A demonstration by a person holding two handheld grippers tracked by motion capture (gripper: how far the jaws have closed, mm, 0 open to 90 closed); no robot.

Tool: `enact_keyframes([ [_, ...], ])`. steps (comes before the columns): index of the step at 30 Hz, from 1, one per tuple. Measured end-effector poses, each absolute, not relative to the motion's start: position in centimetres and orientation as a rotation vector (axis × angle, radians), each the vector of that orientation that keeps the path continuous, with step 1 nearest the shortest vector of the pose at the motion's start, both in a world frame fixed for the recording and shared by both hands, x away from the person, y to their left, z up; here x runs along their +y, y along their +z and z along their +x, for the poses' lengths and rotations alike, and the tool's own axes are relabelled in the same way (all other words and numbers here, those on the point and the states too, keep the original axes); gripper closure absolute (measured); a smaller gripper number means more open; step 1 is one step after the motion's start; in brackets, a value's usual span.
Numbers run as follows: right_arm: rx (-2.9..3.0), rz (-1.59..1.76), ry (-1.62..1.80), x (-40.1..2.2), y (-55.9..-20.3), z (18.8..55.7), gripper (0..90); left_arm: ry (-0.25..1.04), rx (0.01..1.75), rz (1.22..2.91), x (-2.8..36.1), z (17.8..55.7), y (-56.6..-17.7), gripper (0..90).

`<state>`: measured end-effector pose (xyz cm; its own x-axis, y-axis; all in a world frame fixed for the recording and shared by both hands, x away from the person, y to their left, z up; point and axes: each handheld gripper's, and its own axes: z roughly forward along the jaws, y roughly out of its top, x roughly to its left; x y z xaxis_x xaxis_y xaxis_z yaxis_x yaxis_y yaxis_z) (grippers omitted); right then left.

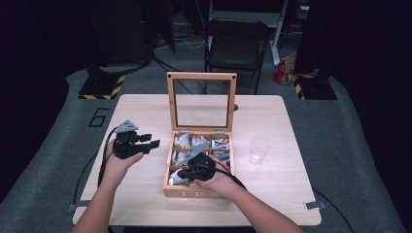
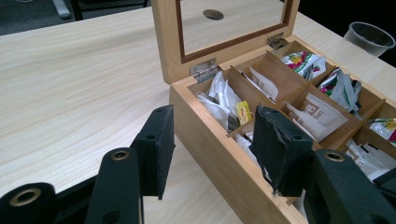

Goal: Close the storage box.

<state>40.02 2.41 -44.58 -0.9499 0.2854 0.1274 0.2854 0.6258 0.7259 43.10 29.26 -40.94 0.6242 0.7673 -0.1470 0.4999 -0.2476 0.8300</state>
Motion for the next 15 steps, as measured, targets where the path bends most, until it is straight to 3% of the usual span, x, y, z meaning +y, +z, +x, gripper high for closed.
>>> enact_keyframes([
  [15, 2.823, 0.481, 1.317, 2.2, -43.5, 39.9, 90.0, 0.359, 1.011, 1.906, 29.4, 43.1, -40.9, 48.8],
])
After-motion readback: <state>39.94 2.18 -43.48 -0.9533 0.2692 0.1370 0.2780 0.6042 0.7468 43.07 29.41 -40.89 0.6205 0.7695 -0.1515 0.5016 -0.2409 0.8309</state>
